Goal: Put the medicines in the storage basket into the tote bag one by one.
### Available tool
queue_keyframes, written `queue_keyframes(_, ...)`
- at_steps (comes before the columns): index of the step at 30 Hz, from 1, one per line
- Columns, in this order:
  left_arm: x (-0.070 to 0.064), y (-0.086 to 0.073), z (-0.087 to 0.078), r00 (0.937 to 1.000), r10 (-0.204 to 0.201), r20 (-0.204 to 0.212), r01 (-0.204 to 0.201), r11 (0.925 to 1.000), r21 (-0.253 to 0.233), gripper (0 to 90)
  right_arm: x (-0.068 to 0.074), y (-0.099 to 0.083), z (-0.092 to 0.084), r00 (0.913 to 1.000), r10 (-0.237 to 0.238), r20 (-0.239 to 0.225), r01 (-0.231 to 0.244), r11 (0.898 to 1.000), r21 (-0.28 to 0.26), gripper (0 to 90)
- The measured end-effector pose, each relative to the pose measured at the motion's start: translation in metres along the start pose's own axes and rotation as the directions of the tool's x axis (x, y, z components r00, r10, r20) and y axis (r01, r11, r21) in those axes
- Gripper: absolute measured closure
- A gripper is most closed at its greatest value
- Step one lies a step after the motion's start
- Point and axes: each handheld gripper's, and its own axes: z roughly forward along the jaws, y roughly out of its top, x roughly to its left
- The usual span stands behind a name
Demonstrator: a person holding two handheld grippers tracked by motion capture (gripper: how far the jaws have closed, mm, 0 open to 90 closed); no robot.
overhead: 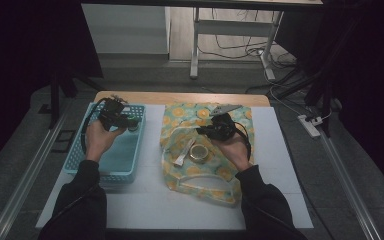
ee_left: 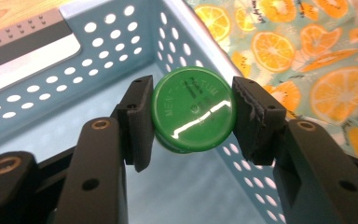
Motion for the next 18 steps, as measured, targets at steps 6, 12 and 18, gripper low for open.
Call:
queue_keyframes(6, -0.007, -0.001, -0.010, 0.9995, 0.019, 0.026, -0.019, 0.9997, -0.014, 52.1, 0.000, 0.000, -0.001, 1.0000, 0.001, 0.001, -0.001, 1.000, 0.000, 89.6)
queue_keyframes(12, -0.016, -0.001, -0.021, 0.9981, 0.057, 0.023, -0.057, 0.9982, -0.020, 52.1, -0.001, 0.000, 0.000, 1.0000, 0.000, 0.006, 0.000, 1.000, 0.000, 89.5)
queue_keyframes(18, -0.023, -0.002, -0.030, 0.9970, 0.073, 0.025, -0.072, 0.9970, -0.028, 52.1, -0.001, -0.001, 0.000, 1.0000, 0.002, 0.009, -0.002, 1.000, -0.002, 89.6)
